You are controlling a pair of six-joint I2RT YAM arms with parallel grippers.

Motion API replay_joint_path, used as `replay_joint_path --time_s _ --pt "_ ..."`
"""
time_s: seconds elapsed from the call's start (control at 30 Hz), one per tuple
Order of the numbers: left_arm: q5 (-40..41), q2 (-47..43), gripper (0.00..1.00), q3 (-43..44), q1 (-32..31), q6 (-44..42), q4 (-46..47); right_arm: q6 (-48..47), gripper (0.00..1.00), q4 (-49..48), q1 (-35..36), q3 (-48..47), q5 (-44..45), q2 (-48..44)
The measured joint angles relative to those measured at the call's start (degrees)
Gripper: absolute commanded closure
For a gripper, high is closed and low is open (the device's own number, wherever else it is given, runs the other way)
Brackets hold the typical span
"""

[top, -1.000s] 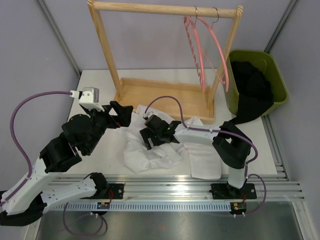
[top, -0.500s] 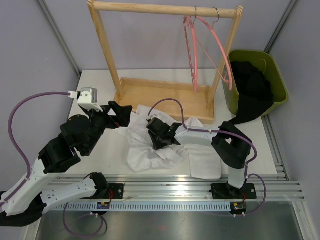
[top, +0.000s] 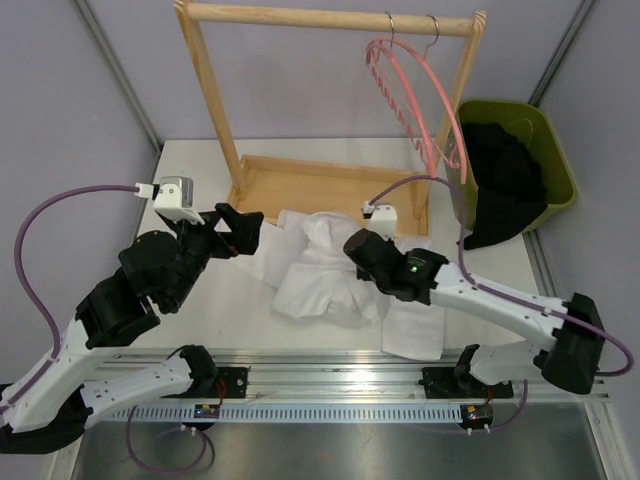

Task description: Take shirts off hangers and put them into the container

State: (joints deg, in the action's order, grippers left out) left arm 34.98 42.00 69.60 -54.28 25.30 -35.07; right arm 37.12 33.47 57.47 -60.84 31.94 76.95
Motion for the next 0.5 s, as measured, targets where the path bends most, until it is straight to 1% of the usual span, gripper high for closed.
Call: replay_joint_path --time_s 0.07,0.17,0.3,0.5 --pt "0.0 0.0 0.01 0.0 0.0 0.0 0.0 2.6 1.0 3.3 0.0 0.9 5.0 -6.1" --pt "0.0 0.0 0.01 0.0 0.0 0.0 0.0 7.6 1.0 9.9 0.1 1.3 11.0 -11.5" --pt "0.0 0.4 0.01 0.0 0.0 0.0 0.0 15.6 1.0 20.3 0.2 1.4 18.4 -16.3" --pt "0.0 1.7 0.01 0.0 0.0 0.0 -0.1 28.2 1.0 33.9 0.2 1.2 27.2 -23.5"
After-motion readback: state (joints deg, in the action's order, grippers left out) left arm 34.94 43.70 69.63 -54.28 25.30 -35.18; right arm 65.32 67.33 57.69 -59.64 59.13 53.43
